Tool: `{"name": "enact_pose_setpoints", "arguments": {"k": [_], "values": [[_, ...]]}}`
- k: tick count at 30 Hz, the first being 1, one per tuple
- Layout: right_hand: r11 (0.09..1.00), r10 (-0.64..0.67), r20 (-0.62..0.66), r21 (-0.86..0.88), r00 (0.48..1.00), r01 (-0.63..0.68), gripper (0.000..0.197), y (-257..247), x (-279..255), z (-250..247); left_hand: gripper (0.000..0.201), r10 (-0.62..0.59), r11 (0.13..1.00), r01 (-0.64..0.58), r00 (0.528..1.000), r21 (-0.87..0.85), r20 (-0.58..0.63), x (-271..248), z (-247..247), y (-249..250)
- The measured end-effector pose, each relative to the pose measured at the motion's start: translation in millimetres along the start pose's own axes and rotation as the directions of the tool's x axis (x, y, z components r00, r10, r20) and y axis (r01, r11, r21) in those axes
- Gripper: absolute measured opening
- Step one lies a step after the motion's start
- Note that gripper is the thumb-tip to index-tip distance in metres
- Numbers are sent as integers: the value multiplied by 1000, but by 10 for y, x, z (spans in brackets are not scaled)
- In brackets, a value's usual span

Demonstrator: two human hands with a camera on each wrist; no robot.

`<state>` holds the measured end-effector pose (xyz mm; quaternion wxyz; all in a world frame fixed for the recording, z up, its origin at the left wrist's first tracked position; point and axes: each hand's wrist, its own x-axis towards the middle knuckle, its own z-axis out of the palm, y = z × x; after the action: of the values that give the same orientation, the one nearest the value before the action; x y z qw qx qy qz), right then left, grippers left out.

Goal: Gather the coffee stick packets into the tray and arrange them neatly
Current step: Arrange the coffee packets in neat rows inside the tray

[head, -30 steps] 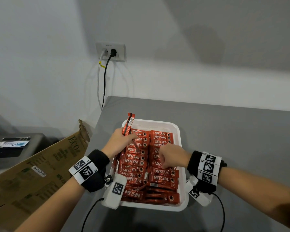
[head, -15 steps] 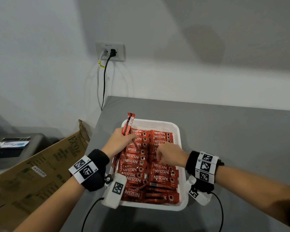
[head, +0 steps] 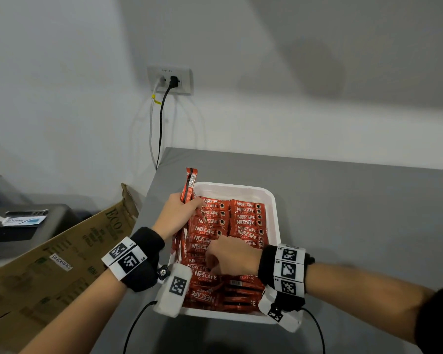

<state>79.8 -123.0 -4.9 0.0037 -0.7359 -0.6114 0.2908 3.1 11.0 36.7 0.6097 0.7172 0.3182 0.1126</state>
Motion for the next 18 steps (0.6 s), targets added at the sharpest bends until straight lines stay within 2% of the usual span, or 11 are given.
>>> {"name": "enact_pose_setpoints", "arguments": {"k": [8, 12, 15, 18], "values": [[1000, 16, 47, 14, 999, -17, 15, 169, -152, -174, 7, -9, 1000, 10, 1000, -13, 3, -12, -8, 15], [997, -68, 93, 46, 993, 64, 22, 79, -225, -71, 14, 9, 999, -9, 1000, 40, -7, 11, 7, 35], [998, -64, 128, -1, 990, 65, 30, 7, -192, 19, 20, 25, 998, -25, 1000, 51, 3, 14, 21, 50], [998, -60, 151, -26, 987, 65, 28, -42, -158, 56, 17, 22, 999, -22, 1000, 29, -2, 6, 21, 39]]}}
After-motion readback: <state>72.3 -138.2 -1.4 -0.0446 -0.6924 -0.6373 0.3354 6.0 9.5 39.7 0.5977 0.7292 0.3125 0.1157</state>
